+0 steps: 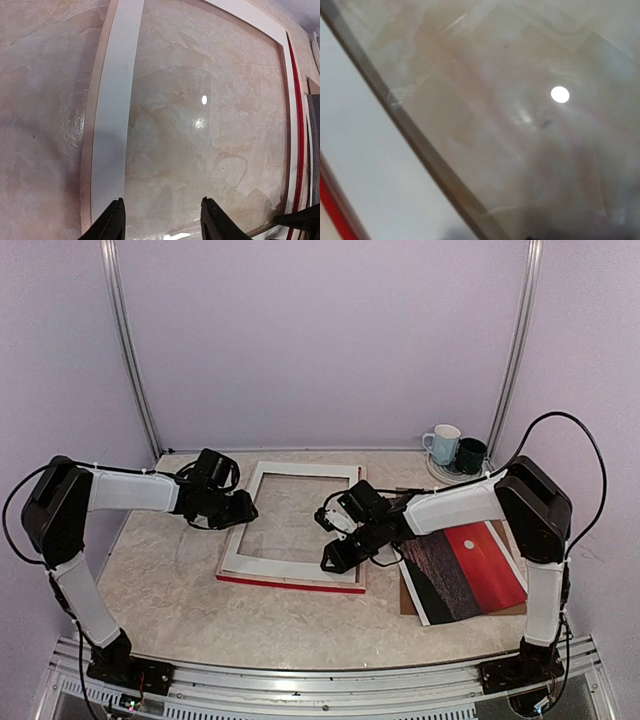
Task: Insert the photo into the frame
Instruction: Adjust the mat board under the glass panel.
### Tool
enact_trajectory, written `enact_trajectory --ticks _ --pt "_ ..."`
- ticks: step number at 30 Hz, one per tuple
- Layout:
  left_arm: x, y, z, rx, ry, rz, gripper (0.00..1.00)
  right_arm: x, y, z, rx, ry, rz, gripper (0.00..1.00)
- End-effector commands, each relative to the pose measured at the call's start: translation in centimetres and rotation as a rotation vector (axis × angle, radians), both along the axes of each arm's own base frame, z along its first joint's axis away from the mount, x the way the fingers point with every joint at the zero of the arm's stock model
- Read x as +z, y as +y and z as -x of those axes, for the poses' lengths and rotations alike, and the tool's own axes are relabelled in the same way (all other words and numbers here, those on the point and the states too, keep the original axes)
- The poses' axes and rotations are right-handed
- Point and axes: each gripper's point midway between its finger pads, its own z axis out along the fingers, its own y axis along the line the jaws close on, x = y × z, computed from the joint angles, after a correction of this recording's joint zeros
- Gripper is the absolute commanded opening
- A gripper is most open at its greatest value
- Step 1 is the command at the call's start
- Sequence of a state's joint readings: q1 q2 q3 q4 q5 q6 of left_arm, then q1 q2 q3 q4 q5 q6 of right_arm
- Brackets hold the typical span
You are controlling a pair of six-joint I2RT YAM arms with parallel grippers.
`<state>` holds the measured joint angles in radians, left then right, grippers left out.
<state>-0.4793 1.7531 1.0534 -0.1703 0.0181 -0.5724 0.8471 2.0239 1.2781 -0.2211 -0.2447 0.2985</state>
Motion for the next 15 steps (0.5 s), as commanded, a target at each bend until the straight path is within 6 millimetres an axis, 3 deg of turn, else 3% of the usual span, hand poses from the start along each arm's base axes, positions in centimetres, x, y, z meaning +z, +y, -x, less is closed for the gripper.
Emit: enact_trajectory --ticks 1,5,10,15 --pt "1.5 -0.8 -0.5 0.003 -0.058 0.039 0.51 -1.4 -1.0 1.6 0.008 0.007 0.09 0.37" --pt "1.4 -0.4 -0.9 0.019 -0.065 0.036 0.51 -1.2 -1.9 1.4 -0.028 -0.026 0.132 0.37" --pt "1.6 0.5 -1.6 0.056 -0.081 0.016 0.52 0.3 -3.5 -0.2 -0.107 -0.11 0.191 0.38" --pt "1.4 0.7 -1.3 0.058 -0.078 0.013 0.52 0.1 -4.3 -0.8 -0.128 -0.129 0.244 0.38"
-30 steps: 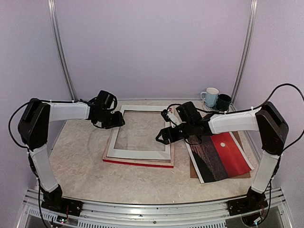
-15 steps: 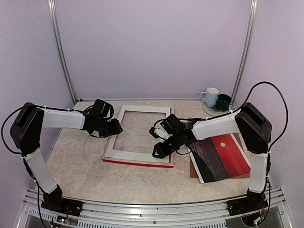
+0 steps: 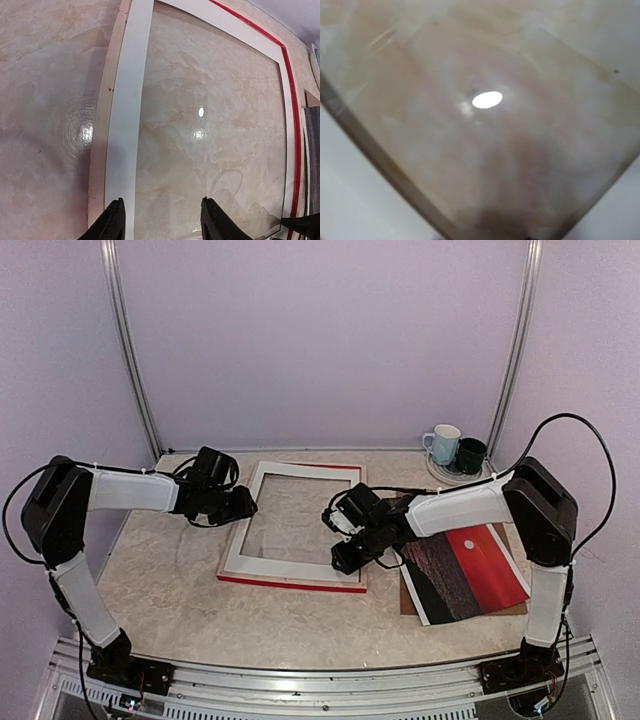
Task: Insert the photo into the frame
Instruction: Adjust the mat board under the glass panel.
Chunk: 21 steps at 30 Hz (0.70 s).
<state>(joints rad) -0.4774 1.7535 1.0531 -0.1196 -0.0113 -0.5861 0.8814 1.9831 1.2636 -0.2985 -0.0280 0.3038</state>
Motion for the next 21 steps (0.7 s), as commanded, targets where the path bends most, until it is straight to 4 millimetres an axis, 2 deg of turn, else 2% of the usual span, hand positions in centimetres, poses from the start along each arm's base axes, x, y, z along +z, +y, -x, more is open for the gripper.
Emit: enact_trajectory --ticks 1,6,11,17,21 --pt "0.4 0.7 -0.1 0.029 -0.024 0.0 0.52 0.0 -1.9 -0.3 -0.045 -0.026 0.099 0.38" --pt "0.6 0.9 0.5 0.04 -0.025 -0.004 0.52 -0.5 -2.9 -0.9 -0.074 -0.048 0.156 0.38" --pt "1.5 1.2 1.2 0.048 -0.046 -0.018 0.51 0.7 -2.7 -1.5 -0.085 -0.08 0.149 0.38" --pt "2.1 1.1 2.6 0.05 -0.06 -0.09 0.5 3.9 -2.0 -2.0 -0.087 -0.121 0.086 0.42" --pt "1.3 2.6 2.4 0.103 -0.049 -0.196 0.45 6.5 -2.8 -2.4 -0.126 -0.166 0.042 0.5"
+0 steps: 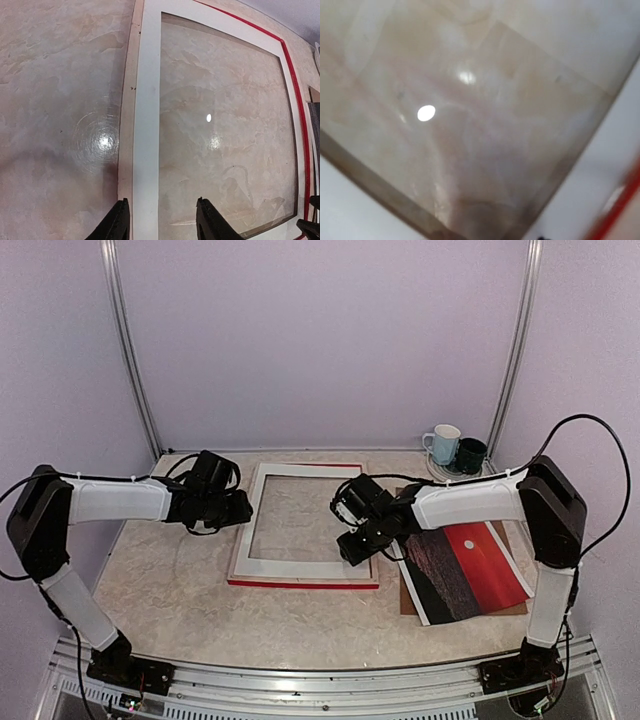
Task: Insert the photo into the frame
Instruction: Adjust the mat board under the glass panel.
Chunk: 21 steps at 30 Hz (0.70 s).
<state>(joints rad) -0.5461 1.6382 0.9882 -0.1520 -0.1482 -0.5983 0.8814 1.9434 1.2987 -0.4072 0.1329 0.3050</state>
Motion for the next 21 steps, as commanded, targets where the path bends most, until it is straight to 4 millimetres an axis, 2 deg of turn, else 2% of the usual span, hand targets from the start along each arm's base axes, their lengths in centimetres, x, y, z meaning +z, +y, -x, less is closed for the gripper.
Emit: enact_trajectory --ticks 1,7,13,21 --pt "-0.8 2.6 -0.1 0.089 0.011 -0.153 0.44 5.2 -0.6 -1.1 -0.049 -0.097 -0.077 0.52" --pt "-2.5 3.6 -1.2 0.131 0.038 -0.258 0.36 6.2 -4.6 -2.0 -0.178 -0.114 -0.136 0.68" --pt "-4.0 4.2 -0.9 0.147 0.058 -0.297 0.33 5.6 -8.4 -2.5 -0.29 -0.081 -0.232 0.77" --pt "-4.4 4.3 -0.5 0.137 0.069 -0.297 0.31 3.8 -7.5 -2.6 -0.274 -0.019 -0.292 0.79"
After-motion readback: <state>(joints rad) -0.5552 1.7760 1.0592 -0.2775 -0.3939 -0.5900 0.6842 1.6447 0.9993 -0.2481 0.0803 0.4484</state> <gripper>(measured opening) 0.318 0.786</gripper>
